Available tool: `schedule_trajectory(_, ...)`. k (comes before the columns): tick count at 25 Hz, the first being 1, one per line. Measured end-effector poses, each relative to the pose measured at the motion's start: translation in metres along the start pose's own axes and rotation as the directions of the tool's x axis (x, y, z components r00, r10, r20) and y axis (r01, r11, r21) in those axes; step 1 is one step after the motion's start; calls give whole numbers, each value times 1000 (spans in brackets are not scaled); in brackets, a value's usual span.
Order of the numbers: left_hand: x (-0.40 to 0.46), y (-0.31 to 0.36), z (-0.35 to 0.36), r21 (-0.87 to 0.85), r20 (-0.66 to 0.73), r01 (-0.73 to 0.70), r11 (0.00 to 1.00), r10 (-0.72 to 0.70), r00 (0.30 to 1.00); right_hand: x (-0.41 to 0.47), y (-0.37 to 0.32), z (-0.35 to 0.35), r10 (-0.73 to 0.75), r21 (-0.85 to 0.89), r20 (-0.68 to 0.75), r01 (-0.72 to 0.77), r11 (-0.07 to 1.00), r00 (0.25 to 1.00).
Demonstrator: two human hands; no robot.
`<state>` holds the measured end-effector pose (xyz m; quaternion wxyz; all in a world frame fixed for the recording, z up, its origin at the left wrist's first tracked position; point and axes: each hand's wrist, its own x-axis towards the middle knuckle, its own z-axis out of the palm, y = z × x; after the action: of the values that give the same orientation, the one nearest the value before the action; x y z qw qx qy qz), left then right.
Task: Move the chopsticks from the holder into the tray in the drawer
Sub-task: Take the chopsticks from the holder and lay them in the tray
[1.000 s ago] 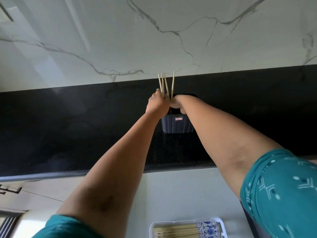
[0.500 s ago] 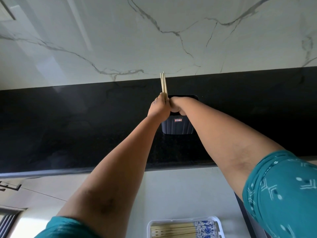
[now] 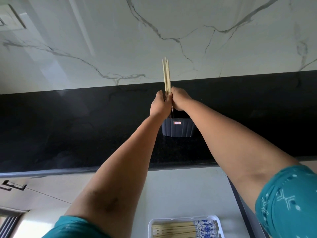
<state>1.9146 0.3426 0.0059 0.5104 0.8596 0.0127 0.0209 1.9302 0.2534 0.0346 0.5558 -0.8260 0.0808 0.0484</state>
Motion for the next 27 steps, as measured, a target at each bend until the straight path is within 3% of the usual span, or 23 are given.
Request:
schedule_trajectory(1,-6,10,-5,-108,-41,-1,994,-4,999,-8,-10,-4,-62,69,-53,65,995,997)
schedule_trajectory(3,-29,31,-14,-371,-145,-43,928,-12,989,-35,-32,-11,-243,28,-151,250,968,958)
schedule_trajectory(6,-91,47,-24,-550,-187,-128,826,27,982,-93,-41,-11,-475,-339,-228,388,857,850)
schedule_trajectory(8,-138,43,-30,-592,-254,-246,768,112,961,-140,-19,2,-626,-715,-173,341,611,760)
schedule_trajectory(10,-179,33,-34,-679,-298,-291,673,109,948,-193,15,21,-667,-834,-69,324,447,742)
schedule_trajectory(11,-196,25,-36,-750,-279,-232,620,21,960,-216,33,30,-638,-848,-28,320,422,769)
schedule_trajectory(13,-226,0,-35,-877,-103,53,478,-295,950,-253,74,46,-551,-905,40,264,334,834)
schedule_trajectory(15,-250,-31,-35,-873,171,387,298,-555,814,-284,112,58,-445,-929,123,261,262,887)
schedule_trajectory(17,-272,-61,-35,-832,325,534,153,-645,691,-309,149,57,-342,-917,189,290,274,921)
schedule_trajectory(20,-304,-96,-30,-796,409,604,50,-690,597,-336,198,36,-170,-876,183,240,419,968)
schedule_trajectory(22,-328,-113,-21,-759,483,650,-28,-694,534,-354,225,22,-131,-842,199,237,484,971)
schedule_trajectory(25,-362,-127,0,-742,511,668,-53,-690,513,-381,256,20,-108,-831,213,238,502,971)
schedule_trajectory(27,-380,-131,15,-749,512,662,-42,-670,537,-391,269,20,-96,-817,229,245,522,969)
